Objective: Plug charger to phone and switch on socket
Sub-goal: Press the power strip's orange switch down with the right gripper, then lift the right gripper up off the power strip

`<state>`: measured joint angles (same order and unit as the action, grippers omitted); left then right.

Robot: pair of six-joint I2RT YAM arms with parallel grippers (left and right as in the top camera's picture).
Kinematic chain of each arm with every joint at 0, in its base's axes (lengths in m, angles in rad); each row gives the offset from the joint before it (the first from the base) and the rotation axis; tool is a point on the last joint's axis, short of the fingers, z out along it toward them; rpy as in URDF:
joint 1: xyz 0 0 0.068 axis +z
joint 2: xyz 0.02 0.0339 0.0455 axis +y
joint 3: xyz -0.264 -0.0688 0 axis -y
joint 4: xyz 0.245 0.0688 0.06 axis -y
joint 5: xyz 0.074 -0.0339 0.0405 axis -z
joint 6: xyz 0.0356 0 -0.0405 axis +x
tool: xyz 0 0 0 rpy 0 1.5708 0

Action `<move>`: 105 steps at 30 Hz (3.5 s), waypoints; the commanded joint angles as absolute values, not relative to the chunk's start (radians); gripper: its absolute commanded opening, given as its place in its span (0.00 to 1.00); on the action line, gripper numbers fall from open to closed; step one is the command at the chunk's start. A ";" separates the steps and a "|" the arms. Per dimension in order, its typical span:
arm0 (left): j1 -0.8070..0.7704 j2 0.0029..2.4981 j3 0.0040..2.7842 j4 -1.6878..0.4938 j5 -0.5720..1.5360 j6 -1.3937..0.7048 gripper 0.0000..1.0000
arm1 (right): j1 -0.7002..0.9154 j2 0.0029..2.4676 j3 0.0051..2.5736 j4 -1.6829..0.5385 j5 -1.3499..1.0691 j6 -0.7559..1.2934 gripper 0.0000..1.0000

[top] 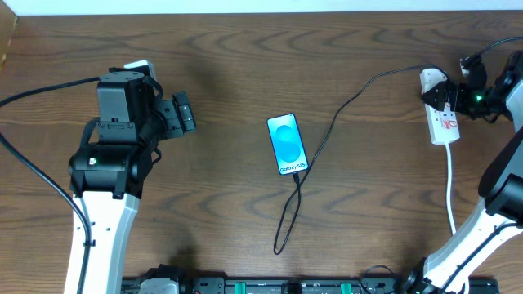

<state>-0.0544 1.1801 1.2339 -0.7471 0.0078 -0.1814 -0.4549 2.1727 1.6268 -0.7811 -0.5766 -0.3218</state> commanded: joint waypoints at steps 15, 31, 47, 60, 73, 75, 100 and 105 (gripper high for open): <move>-0.052 1.184 1.235 -0.748 -0.009 -0.165 0.93 | -0.443 2.195 1.535 -0.775 -0.665 -0.284 0.99; -0.052 1.184 1.235 -0.748 -0.009 -0.165 0.94 | -0.442 2.195 1.535 -0.823 -0.665 -0.284 0.99; -0.052 1.184 1.235 -0.748 -0.009 -0.165 0.94 | -0.377 2.195 1.535 -0.797 -0.665 -0.265 0.99; -0.052 1.184 1.235 -0.748 -0.009 -0.165 0.94 | -0.359 2.193 1.535 -0.805 -0.620 -0.229 0.99; -0.052 1.184 1.235 -0.748 -0.009 -0.165 0.93 | -0.461 1.978 1.554 -0.856 -0.435 -0.097 0.99; -0.052 1.184 1.235 -0.748 -0.009 -0.165 0.93 | -0.471 1.916 1.554 -0.874 -0.404 -0.097 0.99; -0.052 1.184 1.235 -0.748 -0.009 -0.165 0.93 | -0.470 1.434 1.554 -0.970 -0.345 -0.098 0.99; -0.052 1.184 1.235 -0.748 -0.009 -0.165 0.94 | -0.470 1.434 1.554 -0.970 -0.345 -0.098 0.99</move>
